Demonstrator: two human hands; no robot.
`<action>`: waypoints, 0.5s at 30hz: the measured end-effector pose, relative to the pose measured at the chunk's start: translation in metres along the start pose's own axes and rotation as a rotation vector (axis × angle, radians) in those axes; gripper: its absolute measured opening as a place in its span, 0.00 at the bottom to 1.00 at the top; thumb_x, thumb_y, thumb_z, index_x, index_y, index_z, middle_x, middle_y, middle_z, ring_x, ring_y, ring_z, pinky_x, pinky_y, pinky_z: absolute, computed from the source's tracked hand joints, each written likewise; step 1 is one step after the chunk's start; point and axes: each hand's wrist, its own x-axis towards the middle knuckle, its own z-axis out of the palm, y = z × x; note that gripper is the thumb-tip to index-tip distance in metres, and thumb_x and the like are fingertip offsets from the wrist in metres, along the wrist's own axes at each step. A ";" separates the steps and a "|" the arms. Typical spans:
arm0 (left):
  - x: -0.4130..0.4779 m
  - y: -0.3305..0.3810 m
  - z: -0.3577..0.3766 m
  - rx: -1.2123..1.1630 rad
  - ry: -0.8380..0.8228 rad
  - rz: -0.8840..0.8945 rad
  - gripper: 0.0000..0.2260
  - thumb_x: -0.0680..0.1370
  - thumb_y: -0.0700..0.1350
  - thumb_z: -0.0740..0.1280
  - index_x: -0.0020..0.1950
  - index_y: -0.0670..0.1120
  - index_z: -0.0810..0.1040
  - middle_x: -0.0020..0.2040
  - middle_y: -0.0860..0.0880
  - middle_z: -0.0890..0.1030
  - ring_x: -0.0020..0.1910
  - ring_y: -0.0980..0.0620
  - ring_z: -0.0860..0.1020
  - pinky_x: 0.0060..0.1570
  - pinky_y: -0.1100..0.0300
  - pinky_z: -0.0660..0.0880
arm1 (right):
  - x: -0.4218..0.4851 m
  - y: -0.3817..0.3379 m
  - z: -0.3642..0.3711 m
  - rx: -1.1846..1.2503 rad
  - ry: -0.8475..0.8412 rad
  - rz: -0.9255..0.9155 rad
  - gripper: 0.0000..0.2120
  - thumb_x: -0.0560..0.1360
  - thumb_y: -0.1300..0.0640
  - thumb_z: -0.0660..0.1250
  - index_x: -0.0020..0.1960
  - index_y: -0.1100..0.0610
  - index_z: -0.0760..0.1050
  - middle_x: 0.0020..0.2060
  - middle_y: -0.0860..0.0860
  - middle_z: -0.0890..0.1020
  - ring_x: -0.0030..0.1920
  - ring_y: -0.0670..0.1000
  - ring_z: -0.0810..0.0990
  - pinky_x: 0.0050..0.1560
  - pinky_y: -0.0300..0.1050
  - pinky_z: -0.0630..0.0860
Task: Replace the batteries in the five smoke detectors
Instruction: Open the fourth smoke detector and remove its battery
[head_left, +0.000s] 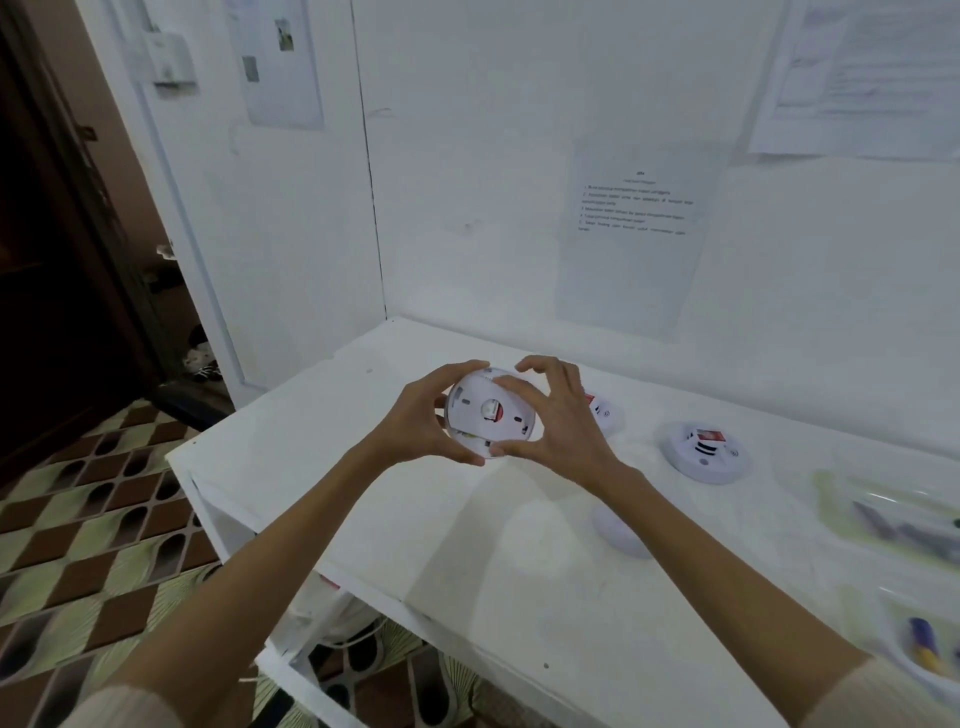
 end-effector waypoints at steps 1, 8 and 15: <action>0.001 0.000 -0.001 -0.008 -0.003 -0.002 0.42 0.56 0.41 0.82 0.67 0.50 0.69 0.63 0.55 0.74 0.57 0.56 0.75 0.44 0.62 0.79 | 0.001 0.000 0.000 -0.008 -0.003 -0.014 0.35 0.62 0.40 0.72 0.64 0.54 0.72 0.60 0.53 0.71 0.58 0.48 0.61 0.54 0.45 0.65; 0.003 -0.005 -0.001 -0.007 -0.041 0.017 0.43 0.54 0.42 0.82 0.66 0.48 0.70 0.63 0.55 0.75 0.56 0.58 0.76 0.44 0.63 0.78 | 0.003 0.001 -0.001 0.023 -0.072 -0.059 0.34 0.63 0.44 0.72 0.64 0.58 0.71 0.53 0.53 0.73 0.54 0.50 0.66 0.50 0.40 0.64; 0.003 -0.008 0.000 -0.008 -0.035 0.068 0.42 0.54 0.47 0.81 0.65 0.49 0.70 0.62 0.58 0.74 0.57 0.59 0.75 0.43 0.66 0.77 | 0.007 -0.001 -0.001 0.016 -0.127 -0.088 0.33 0.61 0.47 0.73 0.62 0.60 0.72 0.53 0.55 0.72 0.52 0.52 0.69 0.49 0.40 0.66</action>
